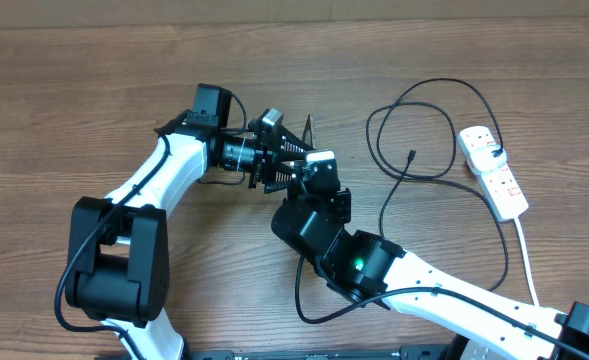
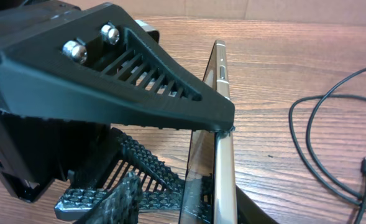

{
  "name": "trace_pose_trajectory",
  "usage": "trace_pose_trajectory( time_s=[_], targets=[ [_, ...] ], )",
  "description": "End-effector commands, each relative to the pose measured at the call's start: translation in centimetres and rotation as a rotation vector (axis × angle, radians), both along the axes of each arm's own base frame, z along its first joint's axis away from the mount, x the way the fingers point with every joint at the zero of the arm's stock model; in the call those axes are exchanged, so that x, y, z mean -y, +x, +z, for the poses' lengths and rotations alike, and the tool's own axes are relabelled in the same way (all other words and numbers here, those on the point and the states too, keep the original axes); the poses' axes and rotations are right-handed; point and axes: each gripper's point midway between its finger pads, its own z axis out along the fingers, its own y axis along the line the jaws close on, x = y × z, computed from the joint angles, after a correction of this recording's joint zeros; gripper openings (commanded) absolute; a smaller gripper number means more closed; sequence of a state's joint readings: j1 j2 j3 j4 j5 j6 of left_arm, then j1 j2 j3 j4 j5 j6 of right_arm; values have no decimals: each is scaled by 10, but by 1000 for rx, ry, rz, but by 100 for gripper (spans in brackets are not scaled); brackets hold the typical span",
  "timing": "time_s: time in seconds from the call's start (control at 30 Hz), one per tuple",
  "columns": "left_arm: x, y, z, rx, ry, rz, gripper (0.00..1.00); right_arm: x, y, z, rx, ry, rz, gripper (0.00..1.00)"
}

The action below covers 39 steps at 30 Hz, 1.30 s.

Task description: Plug charger to phone and switch on socket

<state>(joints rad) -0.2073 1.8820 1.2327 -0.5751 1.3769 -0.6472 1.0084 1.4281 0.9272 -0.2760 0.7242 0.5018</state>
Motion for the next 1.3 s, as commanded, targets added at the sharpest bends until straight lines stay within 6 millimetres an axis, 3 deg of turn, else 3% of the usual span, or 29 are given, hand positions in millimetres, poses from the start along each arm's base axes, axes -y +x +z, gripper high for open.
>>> trace_pose_trajectory(
  time_s=[0.0, 0.4, 0.6, 0.7, 0.8, 0.87, 1.0, 1.1, 1.27],
  targets=[
    [0, 4, 14, 28, -59, -16, 60, 3, 2, 2, 13, -5, -11, 30],
    [0, 4, 14, 28, -59, -16, 64, -3, -1, -1, -11, 12, 21, 10],
    [0, 4, 13, 29, -55, -15, 90, -7, -3, 1, -20, 30, 40, 4],
    [0, 6, 10, 32, -40, -9, 98, -8, -3, 8, -12, 47, 41, 4],
    [0, 12, 11, 78, -40, -2, 100, -5, 1, 15, -7, 82, 18, 4],
    [-2, 20, 13, 111, -44, 13, 100, 2, 5, 17, -12, 122, -25, 4],
    [-14, 45, 12, 204, -7, 84, 100, 36, 18, 16, -57, 222, -173, 4],
    [-30, 59, 7, 222, 39, 146, 100, 60, 23, 18, -119, 316, -240, 4],
    [-65, 71, 20, 304, 50, 223, 100, 95, 20, 33, -202, 474, -296, 4]
  ],
)
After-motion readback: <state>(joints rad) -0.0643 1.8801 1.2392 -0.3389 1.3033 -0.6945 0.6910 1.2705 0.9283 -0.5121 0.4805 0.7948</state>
